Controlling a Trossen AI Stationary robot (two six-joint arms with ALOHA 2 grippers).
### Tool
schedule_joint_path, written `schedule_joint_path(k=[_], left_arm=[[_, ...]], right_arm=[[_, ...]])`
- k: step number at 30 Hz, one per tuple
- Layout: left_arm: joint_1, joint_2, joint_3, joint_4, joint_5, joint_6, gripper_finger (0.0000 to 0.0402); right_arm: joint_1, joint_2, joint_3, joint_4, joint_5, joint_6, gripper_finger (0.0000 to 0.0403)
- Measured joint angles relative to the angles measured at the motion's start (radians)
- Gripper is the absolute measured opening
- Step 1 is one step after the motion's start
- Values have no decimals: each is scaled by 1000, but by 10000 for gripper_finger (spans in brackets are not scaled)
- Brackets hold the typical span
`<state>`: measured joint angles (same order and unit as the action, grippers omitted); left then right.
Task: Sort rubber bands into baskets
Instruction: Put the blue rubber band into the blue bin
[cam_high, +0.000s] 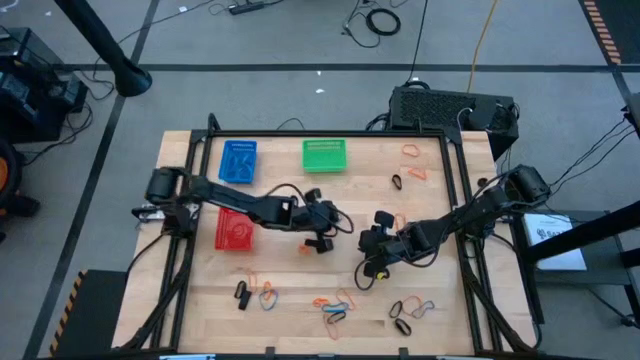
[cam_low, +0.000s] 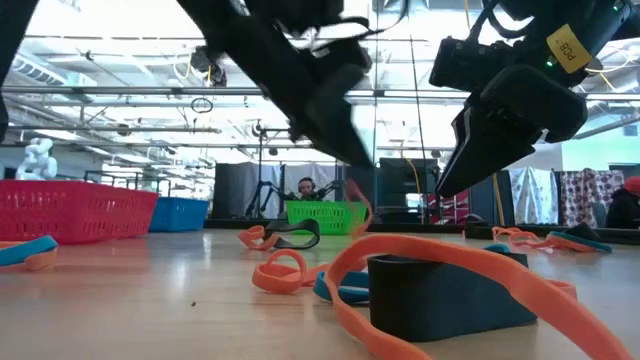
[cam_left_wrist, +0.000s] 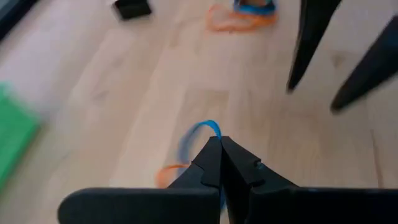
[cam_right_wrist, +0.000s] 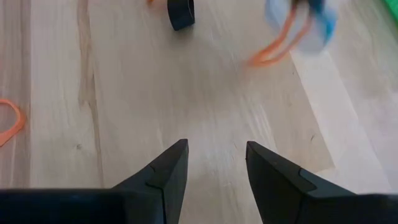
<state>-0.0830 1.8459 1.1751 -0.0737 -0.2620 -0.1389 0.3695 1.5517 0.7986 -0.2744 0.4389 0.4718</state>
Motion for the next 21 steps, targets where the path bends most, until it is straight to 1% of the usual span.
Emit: schedule_joint_path(k=[4,6,12,14,17,19,21], left_arm=[[1,-84,0,-195,-81,9,1],[4,-114,-1,-274,-93,7,1],[1,-146,-1,-439,-99,-10,1],[8,-146,-1,-539,-137,-10,1],[44,-145,-3,-740,-230,-11,0],[87,-146,-11,-837,-284,-13,0],[147,-145,-24,-914,-310,-13,0]], right_arm=[[0,0,0,-11,1,14,155],[0,0,0,-8,0,17,155],[0,0,0,-5,1,18,155],[0,0,0,-3,1,18,155],[0,0,0,8,1,18,155],[0,0,0,12,1,17,155],[0,0,0,17,1,17,155]])
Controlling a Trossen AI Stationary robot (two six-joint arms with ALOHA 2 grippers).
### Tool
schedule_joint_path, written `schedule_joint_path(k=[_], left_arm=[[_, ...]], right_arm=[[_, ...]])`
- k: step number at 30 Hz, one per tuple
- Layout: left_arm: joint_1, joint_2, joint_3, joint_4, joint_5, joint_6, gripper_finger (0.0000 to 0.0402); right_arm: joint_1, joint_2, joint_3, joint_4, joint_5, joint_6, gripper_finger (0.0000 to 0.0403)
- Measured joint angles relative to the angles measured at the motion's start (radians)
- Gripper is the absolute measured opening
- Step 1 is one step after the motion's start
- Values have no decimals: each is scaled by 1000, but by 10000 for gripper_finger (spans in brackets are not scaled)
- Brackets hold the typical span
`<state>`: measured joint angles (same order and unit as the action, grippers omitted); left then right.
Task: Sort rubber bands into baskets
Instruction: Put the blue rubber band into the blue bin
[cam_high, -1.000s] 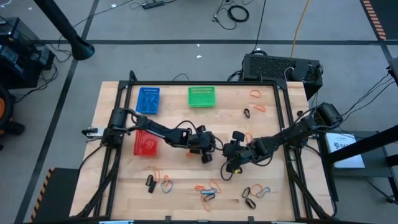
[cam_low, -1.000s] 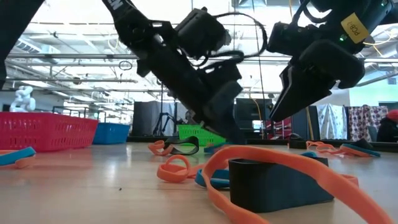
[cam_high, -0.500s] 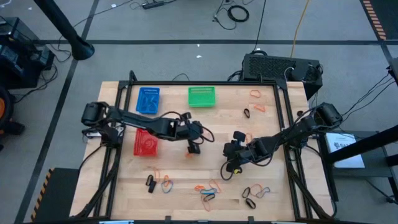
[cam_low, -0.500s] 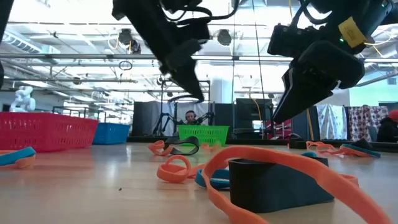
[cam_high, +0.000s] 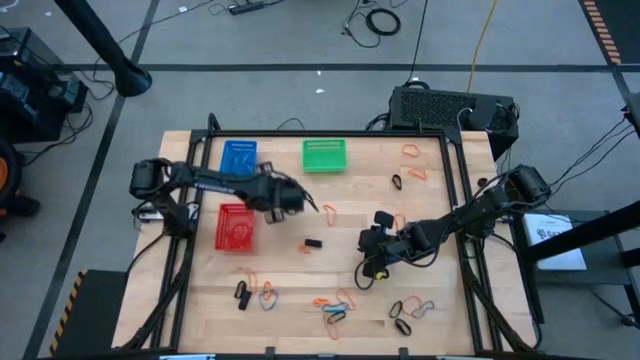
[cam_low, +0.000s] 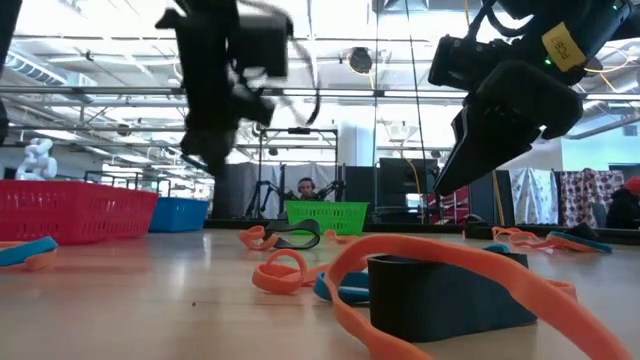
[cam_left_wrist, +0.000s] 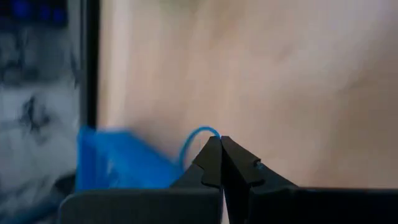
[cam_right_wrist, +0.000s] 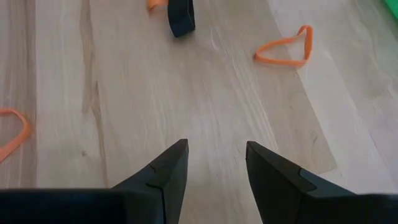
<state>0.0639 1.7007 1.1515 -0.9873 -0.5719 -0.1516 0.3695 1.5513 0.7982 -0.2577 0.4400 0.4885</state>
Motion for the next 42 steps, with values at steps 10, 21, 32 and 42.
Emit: schedule_joint_path(k=[10,21,32,42], left_arm=[[376,-59,-75,-14,-3,87,0],[596,-61,-122,91,50,112,18],[566,-61,-123,81,36,125,91],[494,-137,-54,-120,40,83,100]], right_arm=[[0,0,0,-7,0,-3,155],[0,0,0,-8,3,-24,155],[0,0,0,-2,11,-59,155],[0,0,0,13,11,-56,155]])
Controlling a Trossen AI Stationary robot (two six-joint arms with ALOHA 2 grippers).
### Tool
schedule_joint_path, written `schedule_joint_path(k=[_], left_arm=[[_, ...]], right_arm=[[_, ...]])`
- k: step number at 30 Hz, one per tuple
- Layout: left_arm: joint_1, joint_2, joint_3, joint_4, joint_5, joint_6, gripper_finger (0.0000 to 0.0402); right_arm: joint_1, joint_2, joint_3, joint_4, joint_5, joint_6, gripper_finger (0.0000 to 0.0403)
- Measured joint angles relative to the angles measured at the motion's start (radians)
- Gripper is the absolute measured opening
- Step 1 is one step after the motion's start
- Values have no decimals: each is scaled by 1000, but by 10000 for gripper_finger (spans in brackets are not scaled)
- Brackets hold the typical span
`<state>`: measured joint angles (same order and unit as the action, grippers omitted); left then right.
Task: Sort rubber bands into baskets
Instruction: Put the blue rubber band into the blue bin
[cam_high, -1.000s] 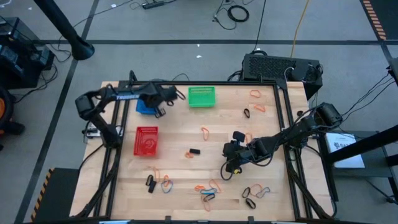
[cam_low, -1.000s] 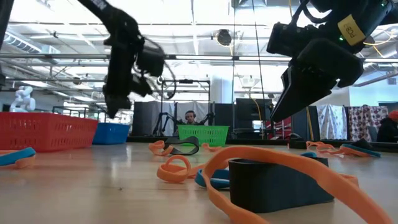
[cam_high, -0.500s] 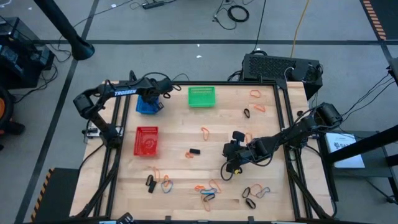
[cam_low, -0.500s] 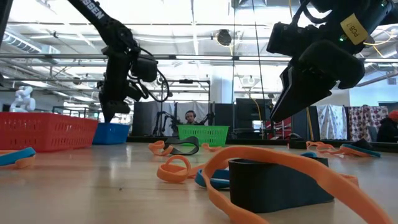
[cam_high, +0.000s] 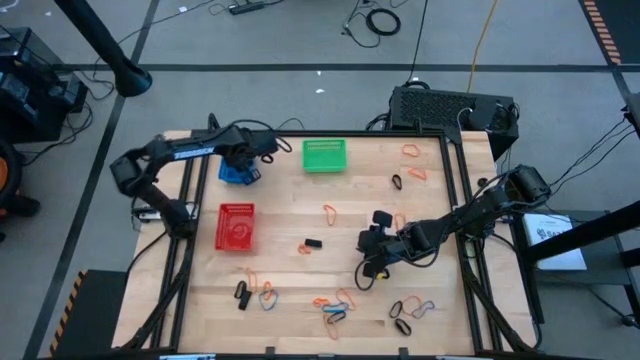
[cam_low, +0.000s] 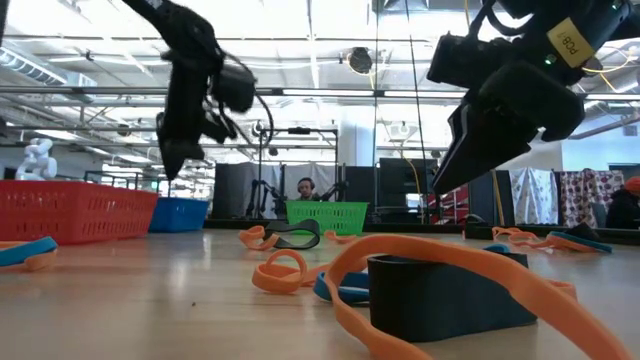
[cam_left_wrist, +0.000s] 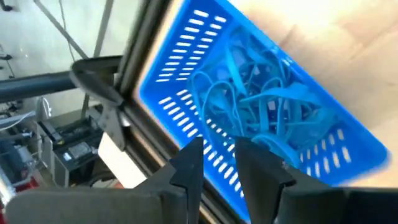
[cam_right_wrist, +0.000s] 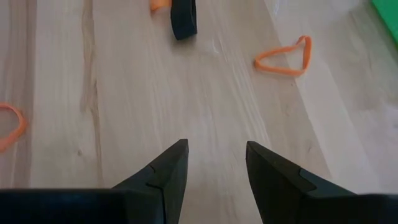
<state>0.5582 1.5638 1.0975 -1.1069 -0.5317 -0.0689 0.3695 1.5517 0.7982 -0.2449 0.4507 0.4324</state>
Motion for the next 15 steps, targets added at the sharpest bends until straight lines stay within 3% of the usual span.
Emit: schedule_joint_path(k=[3,7,10,15], left_arm=[[-55,-94,6,-40,53,-41,100],[-170,-238,5,-20,246,-133,100],[-327,-332,-27,57,360,-191,100],[-661,-405,-111,283,382,-317,100]], right_arm=[[0,0,0,23,0,0,155],[0,0,0,64,0,0,155],[0,0,0,77,-1,0,155],[0,0,0,104,-1,1,155]])
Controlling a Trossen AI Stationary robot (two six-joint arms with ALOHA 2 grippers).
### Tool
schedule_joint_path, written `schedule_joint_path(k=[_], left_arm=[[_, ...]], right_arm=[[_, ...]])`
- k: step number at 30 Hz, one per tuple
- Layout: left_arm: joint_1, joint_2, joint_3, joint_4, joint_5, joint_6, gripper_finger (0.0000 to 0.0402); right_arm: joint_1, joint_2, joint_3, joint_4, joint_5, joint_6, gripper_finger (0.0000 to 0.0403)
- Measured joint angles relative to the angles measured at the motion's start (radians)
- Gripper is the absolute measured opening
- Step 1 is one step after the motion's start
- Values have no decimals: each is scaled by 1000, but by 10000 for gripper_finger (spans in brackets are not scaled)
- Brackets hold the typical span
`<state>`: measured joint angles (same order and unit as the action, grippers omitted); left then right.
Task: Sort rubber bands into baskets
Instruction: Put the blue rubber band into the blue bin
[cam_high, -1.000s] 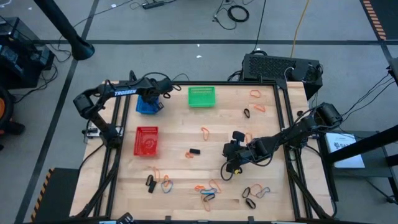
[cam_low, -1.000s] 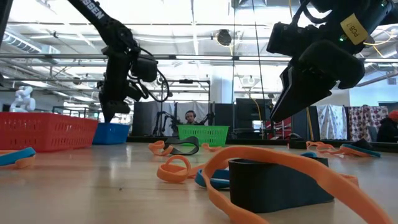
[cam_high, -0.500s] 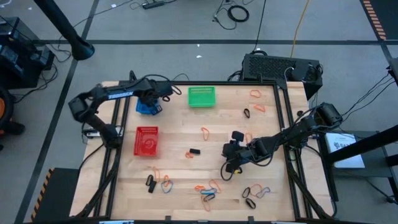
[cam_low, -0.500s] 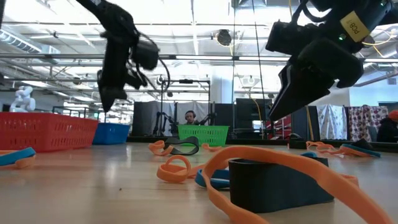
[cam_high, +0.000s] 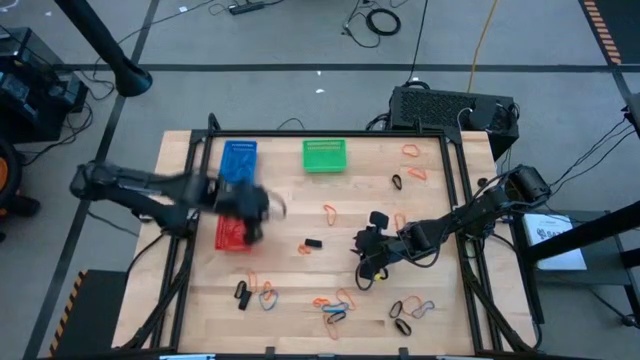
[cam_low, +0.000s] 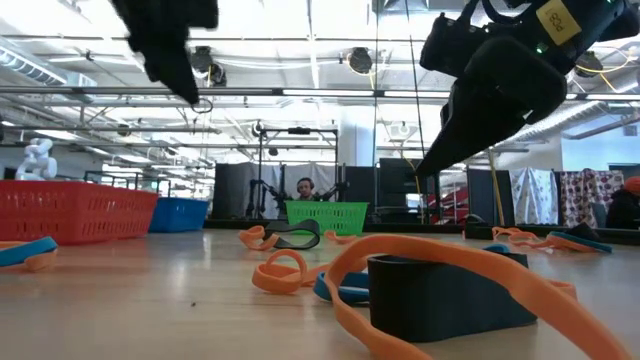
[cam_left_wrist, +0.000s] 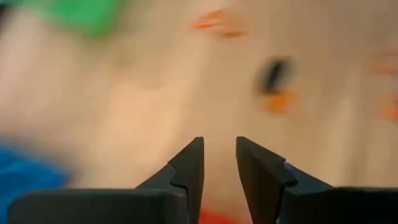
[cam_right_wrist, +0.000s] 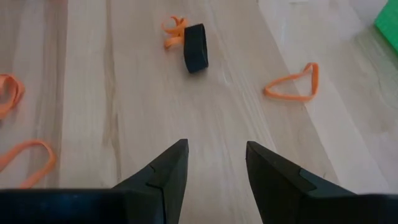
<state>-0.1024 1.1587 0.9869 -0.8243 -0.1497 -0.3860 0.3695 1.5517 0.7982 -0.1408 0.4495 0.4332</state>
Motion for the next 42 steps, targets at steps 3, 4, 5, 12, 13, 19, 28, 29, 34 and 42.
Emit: schedule_joint_path(k=[3,4,5,12,13,19,28,29,34,42], left_arm=[[-195,13,-73,199,3,-24,100],[-251,26,-100,277,4,-17,100],[-303,46,-125,354,6,2,100],[-505,313,-194,771,8,86,99],[-515,357,-187,793,11,96,99],[-530,522,-148,800,112,185,99],[-484,508,-143,746,114,46,99],[-479,503,-143,720,118,-5,99],[-466,492,-143,622,263,-157,99],[-524,494,-143,624,299,-185,99]], right_arm=[[0,0,0,9,0,0,155],[0,0,0,9,0,0,155],[0,0,0,10,0,0,155],[-7,0,0,12,2,-1,155],[-9,0,0,12,2,-3,155],[-27,0,0,15,4,-11,155],[-42,0,0,18,4,-34,155],[-42,0,0,18,4,-35,155],[-42,0,0,18,3,-34,155],[-42,0,0,18,3,-31,155]])
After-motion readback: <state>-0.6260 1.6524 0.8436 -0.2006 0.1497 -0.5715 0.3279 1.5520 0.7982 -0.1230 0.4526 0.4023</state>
